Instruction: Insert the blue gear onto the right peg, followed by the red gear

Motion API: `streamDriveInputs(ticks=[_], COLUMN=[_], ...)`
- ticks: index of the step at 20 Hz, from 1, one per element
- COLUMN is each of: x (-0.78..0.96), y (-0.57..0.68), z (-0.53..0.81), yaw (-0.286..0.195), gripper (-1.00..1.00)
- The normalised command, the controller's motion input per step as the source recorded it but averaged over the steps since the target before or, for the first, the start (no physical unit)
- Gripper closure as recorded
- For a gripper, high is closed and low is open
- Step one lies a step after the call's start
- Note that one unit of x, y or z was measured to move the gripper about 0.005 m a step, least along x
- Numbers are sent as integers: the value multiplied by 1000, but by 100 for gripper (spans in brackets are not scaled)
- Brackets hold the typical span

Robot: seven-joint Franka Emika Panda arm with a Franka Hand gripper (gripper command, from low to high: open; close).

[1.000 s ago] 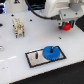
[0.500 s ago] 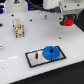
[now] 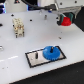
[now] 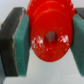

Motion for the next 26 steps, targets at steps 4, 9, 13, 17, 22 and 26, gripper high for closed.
streamDriveInputs(ticks=[4, 9, 13, 17, 22, 26], x=[591, 651, 693, 726, 717, 642], y=[-384, -354, -323, -289, -170, -39], z=[304, 263, 202, 142, 118, 60], yaw=[0, 0, 0, 0, 0, 0], gripper=[100, 100, 100, 100, 100, 100])
